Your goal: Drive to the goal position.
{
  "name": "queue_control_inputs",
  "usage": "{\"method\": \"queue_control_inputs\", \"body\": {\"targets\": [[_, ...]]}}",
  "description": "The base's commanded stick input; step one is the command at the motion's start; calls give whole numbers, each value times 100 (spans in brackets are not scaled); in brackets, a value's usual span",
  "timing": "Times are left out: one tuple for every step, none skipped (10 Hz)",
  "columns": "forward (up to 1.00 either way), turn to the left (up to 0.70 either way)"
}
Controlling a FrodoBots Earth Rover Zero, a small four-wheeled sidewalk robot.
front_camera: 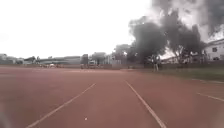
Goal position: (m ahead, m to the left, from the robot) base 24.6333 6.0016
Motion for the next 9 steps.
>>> {"method": "queue_control_inputs", "body": {"targets": [[70, 0], [70, 0], [70, 0], [70, 0], [70, 0], [70, 0], [70, 0], [70, 0], [70, 0]]}}
